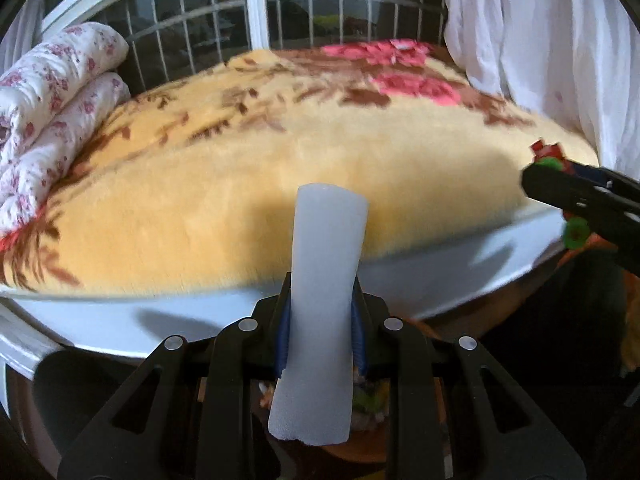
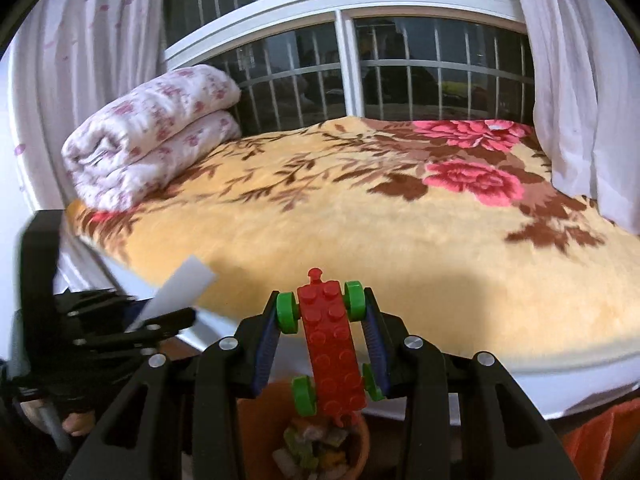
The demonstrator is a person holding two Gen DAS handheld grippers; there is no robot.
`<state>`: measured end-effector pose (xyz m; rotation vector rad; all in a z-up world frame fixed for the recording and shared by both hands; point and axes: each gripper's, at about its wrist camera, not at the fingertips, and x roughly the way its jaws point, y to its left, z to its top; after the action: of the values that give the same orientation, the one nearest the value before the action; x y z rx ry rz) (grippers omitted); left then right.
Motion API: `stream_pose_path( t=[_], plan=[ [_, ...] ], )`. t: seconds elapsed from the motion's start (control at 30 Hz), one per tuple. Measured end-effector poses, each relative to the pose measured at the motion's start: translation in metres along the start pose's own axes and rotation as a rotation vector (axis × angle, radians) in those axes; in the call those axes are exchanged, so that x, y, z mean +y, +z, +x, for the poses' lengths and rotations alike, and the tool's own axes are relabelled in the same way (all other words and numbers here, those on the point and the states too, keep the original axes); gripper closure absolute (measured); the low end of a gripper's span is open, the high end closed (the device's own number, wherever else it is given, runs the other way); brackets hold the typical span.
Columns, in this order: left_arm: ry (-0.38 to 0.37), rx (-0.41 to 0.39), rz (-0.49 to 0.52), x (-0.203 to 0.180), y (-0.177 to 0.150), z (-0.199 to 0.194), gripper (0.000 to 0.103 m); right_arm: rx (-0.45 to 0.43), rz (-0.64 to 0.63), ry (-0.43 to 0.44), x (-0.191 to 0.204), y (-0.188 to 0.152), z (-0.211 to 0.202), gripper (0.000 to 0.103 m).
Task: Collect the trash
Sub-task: 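Carry the foam stick and car to the orange bin and release both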
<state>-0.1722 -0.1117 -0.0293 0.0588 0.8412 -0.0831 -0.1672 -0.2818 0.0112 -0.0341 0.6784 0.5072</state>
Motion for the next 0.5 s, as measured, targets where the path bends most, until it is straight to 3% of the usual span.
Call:
stream_pose_path(
  t=[0.2, 0.5],
  plan=[
    [-0.035, 0.152, -0.001, 0.001, -0.039, 0.033, 0.079, 0.146, -0.029, -0.020, 0.020, -0.056, 0.018, 0.064],
    [-0.069, 0.410, -0.005, 0.003, -0.076, 0.095, 0.079, 0.433, -0.012, -0.033, 0.019, -0.112, 0.094, 0.064]
  ],
)
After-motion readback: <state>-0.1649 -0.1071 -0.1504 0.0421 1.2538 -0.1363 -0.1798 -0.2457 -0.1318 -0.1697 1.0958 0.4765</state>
